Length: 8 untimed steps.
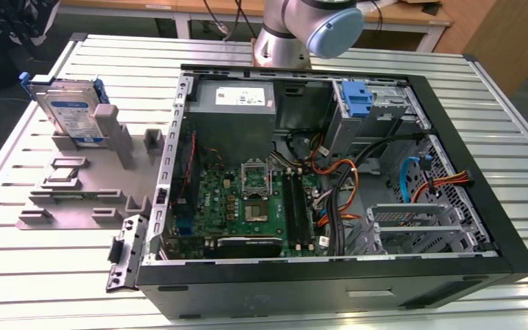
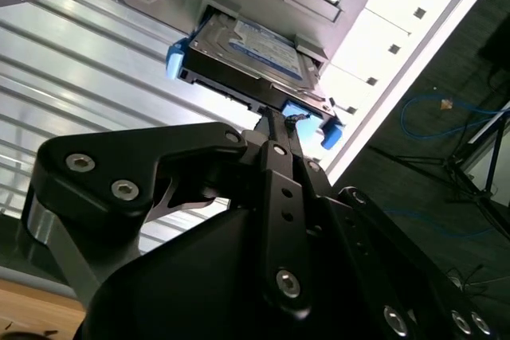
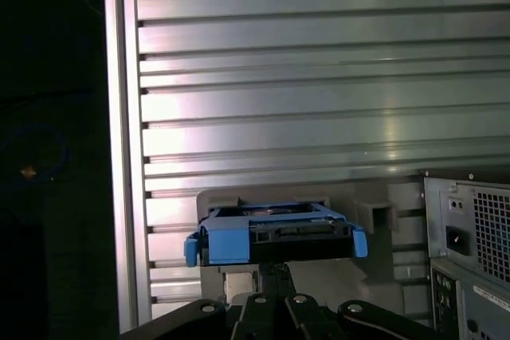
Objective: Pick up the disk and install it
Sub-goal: 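Reach for the disk, then pick up the disk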
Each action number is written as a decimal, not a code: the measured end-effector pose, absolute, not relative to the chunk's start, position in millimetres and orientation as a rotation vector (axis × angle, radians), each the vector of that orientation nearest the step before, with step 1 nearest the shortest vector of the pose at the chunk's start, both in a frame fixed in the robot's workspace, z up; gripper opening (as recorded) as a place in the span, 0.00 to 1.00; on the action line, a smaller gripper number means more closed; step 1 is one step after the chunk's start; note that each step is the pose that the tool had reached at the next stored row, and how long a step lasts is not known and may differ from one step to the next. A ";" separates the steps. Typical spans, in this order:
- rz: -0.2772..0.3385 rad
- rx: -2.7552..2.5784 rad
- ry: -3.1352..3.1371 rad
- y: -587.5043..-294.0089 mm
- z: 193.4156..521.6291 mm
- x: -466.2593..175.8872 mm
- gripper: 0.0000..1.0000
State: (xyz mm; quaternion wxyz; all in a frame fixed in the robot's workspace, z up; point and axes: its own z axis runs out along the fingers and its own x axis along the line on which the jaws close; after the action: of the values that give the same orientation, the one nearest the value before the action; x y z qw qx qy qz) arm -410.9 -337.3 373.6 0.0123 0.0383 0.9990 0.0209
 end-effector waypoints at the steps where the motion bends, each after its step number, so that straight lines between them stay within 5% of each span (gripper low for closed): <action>1: 0.065 0.119 3.114 -337.0 373.4 -412.9 0.10; 8: 0.065 0.119 3.114 -336.0 372.3 -419.7 0.10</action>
State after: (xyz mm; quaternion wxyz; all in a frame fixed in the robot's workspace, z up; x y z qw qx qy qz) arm -419.7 -336.0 372.3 0.0123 0.0383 0.9990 0.0209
